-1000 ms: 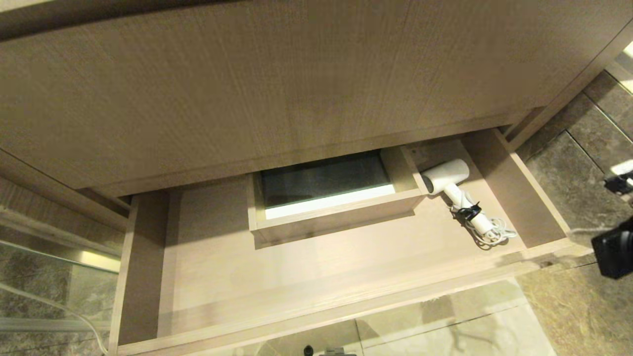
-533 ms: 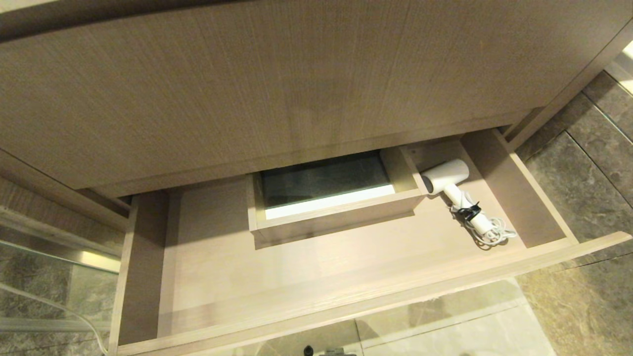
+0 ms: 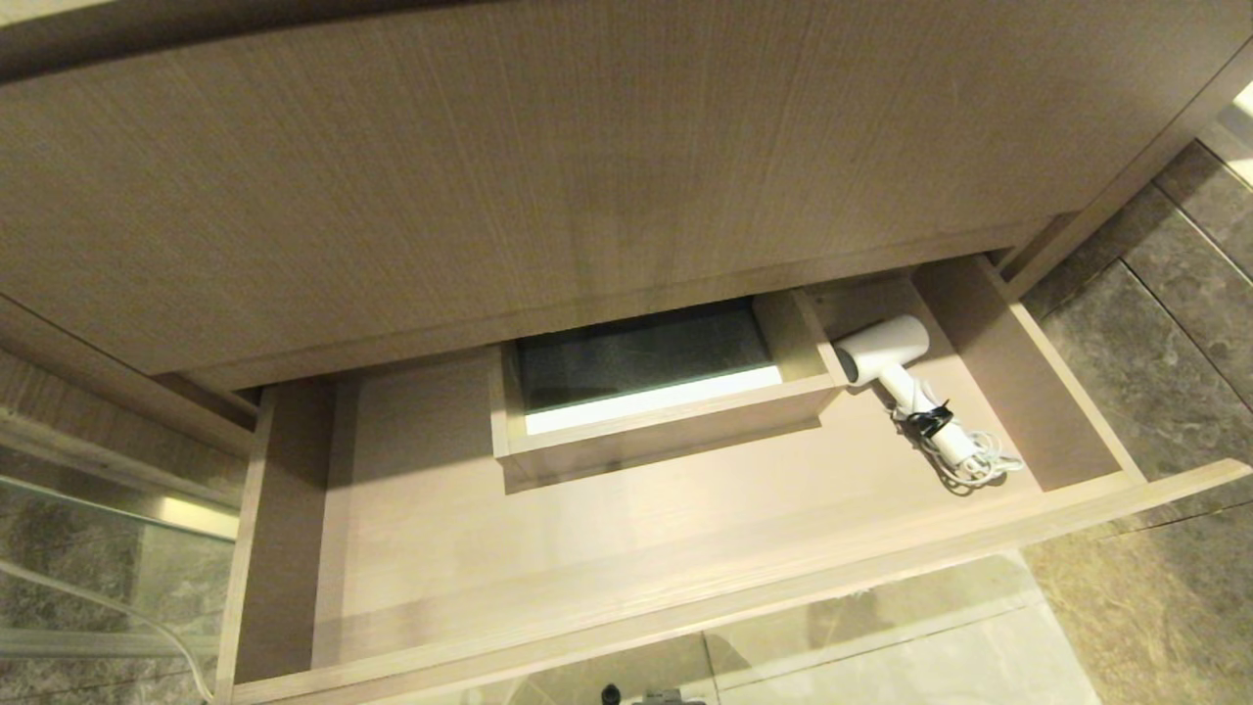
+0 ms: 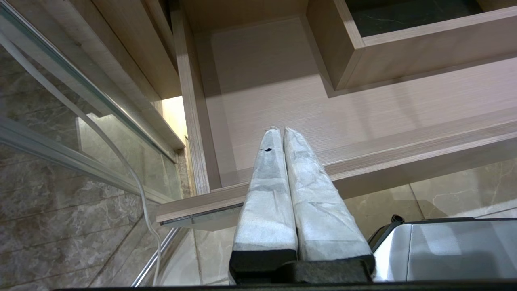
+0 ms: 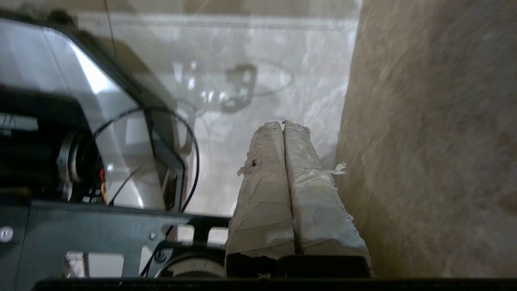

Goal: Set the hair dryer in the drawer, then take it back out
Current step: Close the drawer

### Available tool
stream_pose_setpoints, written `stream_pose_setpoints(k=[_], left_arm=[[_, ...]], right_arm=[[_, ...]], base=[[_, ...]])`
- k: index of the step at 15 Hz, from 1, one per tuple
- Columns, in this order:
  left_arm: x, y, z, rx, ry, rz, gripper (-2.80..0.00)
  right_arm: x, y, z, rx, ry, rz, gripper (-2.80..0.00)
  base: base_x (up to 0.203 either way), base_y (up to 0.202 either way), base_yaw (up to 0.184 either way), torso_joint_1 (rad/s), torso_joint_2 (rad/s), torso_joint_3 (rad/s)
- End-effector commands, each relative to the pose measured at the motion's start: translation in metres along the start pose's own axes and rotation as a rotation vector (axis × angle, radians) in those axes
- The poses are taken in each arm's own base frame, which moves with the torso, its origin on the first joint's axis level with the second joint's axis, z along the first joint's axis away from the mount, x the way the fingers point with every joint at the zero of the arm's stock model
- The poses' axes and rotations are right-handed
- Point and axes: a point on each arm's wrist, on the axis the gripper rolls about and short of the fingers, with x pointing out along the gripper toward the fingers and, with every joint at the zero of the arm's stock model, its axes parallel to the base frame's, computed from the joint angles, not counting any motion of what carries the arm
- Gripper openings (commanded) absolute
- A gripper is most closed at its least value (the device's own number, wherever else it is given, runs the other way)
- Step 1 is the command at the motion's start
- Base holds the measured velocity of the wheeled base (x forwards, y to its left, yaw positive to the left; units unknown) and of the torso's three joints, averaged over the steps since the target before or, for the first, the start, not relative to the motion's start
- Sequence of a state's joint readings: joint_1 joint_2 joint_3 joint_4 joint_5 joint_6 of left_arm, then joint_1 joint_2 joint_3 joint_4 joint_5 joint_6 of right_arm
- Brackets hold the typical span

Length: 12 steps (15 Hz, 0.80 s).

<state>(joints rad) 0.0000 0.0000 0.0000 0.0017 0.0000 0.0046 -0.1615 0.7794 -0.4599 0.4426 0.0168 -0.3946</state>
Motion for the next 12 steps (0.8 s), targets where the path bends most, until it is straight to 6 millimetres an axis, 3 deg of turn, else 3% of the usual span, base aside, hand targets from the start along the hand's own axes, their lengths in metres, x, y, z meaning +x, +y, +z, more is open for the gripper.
stream_pose_setpoints(k=[1,5,12], left_arm=[[0.000,0.000,0.000,0.000,0.001,0.000,-2.80],[0.000,0.000,0.000,0.000,0.001,0.000,-2.80],[0.000,0.000,0.000,0.000,0.000,0.000,-2.80]], right_arm=[[0.007,0.002,-0.005,-0.007,0.052,0.027,-2.80],[0.028,-0.001,0.004,0.000,0.140,0.075,-2.80],[0.065,-0.017,0.048,-0.004,0.096,0.072,-2.80]], base=[[0.000,0.000,0.000,0.000,0.00,0.000],[0.000,0.000,0.000,0.000,0.00,0.000],[0.000,0.000,0.000,0.000,0.00,0.000]])
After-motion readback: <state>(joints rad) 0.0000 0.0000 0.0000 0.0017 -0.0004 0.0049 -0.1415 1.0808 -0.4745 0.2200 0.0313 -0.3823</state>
